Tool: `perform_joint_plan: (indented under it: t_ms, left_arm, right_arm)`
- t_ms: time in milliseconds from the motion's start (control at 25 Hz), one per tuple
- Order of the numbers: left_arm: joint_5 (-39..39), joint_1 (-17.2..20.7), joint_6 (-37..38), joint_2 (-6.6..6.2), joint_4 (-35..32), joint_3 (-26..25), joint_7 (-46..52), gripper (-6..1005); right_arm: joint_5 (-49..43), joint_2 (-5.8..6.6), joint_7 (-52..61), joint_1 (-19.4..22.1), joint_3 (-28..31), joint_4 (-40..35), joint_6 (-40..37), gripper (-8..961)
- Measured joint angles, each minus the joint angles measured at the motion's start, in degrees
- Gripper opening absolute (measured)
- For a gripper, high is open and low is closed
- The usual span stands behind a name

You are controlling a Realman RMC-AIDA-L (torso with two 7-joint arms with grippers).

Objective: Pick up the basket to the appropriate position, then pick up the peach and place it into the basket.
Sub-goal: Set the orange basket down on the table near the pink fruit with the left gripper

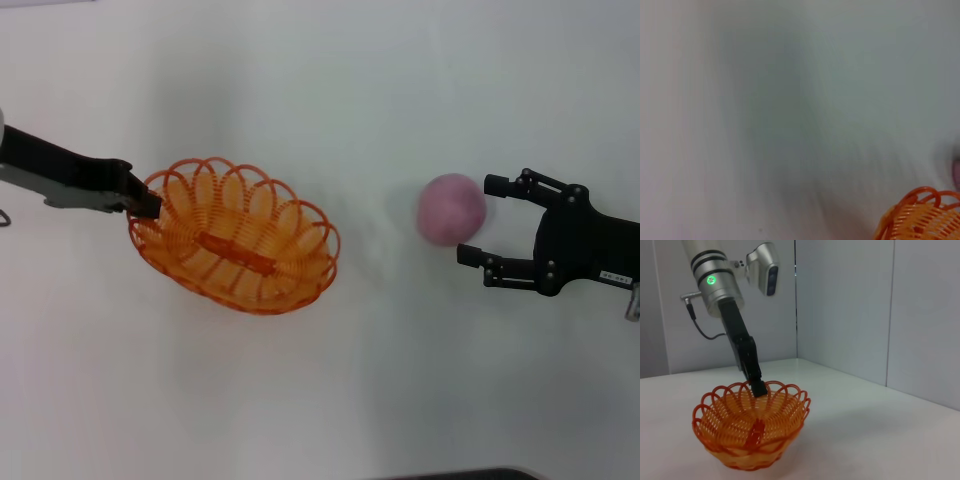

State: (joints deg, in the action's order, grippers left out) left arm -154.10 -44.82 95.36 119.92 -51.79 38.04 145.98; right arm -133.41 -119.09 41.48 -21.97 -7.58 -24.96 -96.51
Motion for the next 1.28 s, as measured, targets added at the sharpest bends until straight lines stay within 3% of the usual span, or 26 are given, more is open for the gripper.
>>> perform_joint_plan:
  t_ms: [160,480,1080,1280]
  left_arm:
    - [2.5,1.9,-0.3,0.8,0.2,-0.9,0.7,63]
    - [6.4,7.1,-1.9,4.23,-3.6,-1.0,0.8,63]
    - [16.0,16.9,-9.4,4.6,-3.6,-0.2,1.4,62]
    - [19.7,19.6,-12.6,4.71,-3.4,4.2,2.0,62]
  right_arm:
    - [0.0,0.0,0.0,0.0,0.1,0.0,0.0,927]
    - [0.1,0.0,0.0,0.3,0.2,0.0,0.0,927]
    - [1.5,0.16,0.0,0.7,0.3,0.0,0.0,927]
    - [1.5,0.18,0.0,0.7,0.3,0.0,0.1,928]
